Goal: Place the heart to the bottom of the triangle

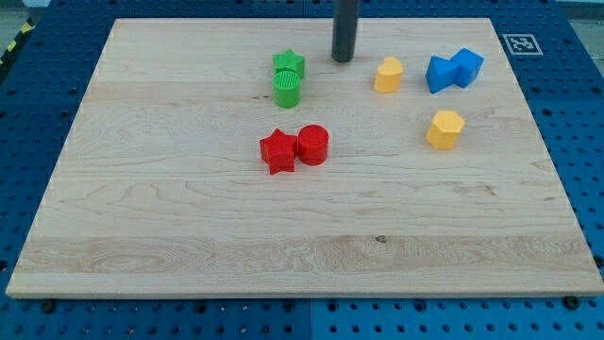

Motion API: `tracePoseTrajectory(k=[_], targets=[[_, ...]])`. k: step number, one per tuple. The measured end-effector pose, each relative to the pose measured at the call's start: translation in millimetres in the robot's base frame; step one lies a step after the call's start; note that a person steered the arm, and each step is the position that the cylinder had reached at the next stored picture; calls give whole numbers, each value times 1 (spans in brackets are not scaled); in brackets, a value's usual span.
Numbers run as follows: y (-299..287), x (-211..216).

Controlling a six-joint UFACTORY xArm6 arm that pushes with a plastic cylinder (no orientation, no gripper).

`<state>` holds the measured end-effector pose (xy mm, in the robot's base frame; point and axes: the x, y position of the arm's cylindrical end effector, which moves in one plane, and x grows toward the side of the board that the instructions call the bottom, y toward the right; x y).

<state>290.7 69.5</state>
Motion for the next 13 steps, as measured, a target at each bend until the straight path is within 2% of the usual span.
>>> tracePoseTrajectory(k=[2, 4, 6, 10, 13], targets=[[67, 67], [66, 63], [101, 114], [79, 68], [126, 58]])
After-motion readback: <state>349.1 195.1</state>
